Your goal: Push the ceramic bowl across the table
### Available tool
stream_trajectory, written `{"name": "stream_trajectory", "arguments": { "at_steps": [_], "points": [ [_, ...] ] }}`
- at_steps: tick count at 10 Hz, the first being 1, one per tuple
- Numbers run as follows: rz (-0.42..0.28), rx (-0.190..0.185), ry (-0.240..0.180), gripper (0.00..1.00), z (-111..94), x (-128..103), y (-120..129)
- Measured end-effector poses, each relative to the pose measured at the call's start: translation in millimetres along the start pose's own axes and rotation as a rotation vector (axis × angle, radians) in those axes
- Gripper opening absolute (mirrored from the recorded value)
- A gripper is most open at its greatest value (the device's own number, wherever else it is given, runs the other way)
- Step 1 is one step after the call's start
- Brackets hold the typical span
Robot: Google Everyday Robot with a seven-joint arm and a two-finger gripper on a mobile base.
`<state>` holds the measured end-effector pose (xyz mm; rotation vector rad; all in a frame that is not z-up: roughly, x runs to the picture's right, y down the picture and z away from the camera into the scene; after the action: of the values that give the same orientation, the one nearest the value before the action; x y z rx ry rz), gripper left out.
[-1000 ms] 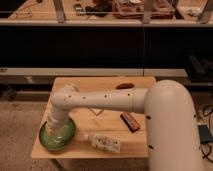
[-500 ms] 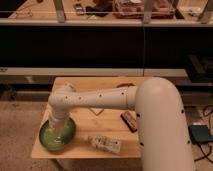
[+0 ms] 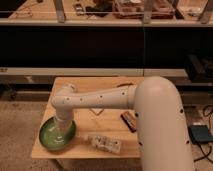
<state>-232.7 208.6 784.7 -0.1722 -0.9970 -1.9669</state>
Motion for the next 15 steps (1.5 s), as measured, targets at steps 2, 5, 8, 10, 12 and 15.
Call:
{"name": "stream_trajectory", "arguments": {
  "at_steps": [2, 5, 8, 10, 12, 15],
  "points": [
    [0.025, -0.022, -0.015, 0.00, 4.3, -6.6, 11.4],
    [0.060, -0.046, -0.031, 0.00, 10.8, -16.4, 28.3],
    [0.100, -0.056, -0.025, 0.00, 8.4, -21.9, 46.3],
    [0.128, -0.062, -0.029, 0.00, 6.0, -28.7, 58.0],
    [0.161, -0.081, -0.039, 0.00, 0.0, -38.6, 73.7],
    [0.211, -0.105, -0.060, 0.00, -6.9, -53.8, 95.0]
  ]
}}
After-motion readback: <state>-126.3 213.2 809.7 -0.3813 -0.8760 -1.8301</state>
